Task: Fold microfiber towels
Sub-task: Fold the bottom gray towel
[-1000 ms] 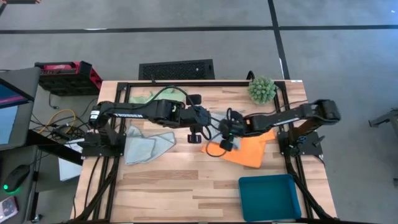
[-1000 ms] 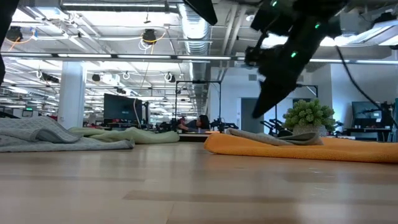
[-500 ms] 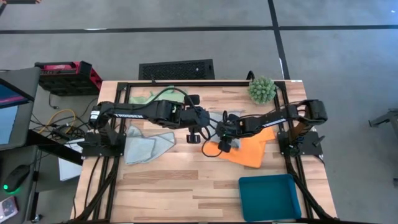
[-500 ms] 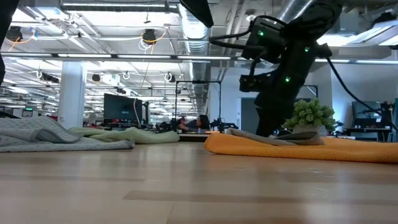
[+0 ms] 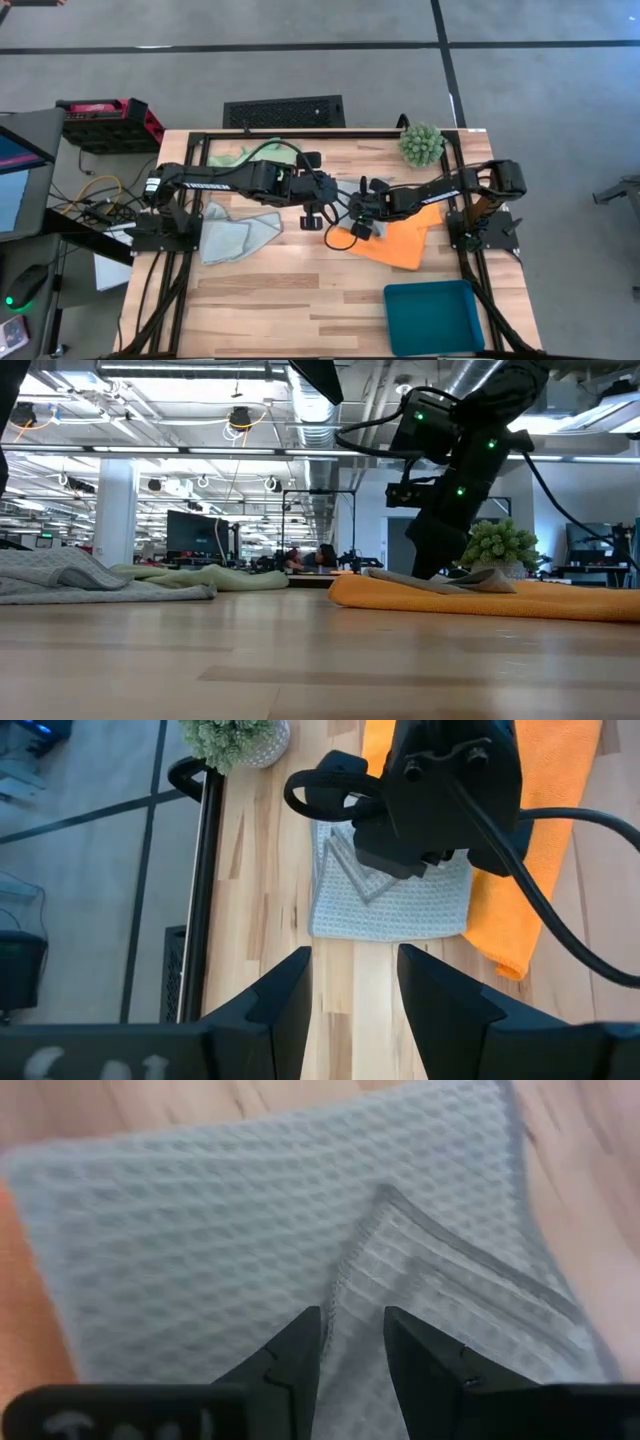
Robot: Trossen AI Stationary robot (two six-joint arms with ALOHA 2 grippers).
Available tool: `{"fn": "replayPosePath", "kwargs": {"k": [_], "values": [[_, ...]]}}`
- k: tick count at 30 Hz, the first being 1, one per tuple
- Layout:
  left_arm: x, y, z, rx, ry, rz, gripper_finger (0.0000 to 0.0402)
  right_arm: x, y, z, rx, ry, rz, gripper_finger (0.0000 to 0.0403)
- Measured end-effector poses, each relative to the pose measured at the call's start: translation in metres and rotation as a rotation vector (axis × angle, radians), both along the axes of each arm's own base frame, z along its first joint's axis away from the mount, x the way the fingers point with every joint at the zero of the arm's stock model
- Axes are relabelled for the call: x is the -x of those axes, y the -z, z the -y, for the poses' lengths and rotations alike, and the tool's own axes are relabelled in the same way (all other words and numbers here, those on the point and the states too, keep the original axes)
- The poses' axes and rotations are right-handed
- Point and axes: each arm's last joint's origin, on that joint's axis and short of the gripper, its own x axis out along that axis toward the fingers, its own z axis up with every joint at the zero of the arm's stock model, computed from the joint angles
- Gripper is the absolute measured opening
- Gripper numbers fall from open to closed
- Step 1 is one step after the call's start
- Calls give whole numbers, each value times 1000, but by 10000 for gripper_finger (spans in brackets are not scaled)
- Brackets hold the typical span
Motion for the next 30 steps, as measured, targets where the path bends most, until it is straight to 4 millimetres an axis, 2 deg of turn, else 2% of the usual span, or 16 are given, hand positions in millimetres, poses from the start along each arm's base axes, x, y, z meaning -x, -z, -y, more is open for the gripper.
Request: {"fn": "replayPosePath", "kwargs": {"k": [8, 12, 21, 30], "values": [[0, 0, 0, 0, 0, 0, 142, 7, 1, 3, 104, 65, -64, 132], [0, 0, 0, 0, 0, 0, 142, 9, -5, 5, 111, 75, -47, 130], [0, 0, 0, 2, 0, 0, 142, 29, -30, 8, 207, 190, -59, 128], [0, 0, 0, 4, -1, 1, 142, 45, -31, 10, 281, 318, -130, 127]]}}
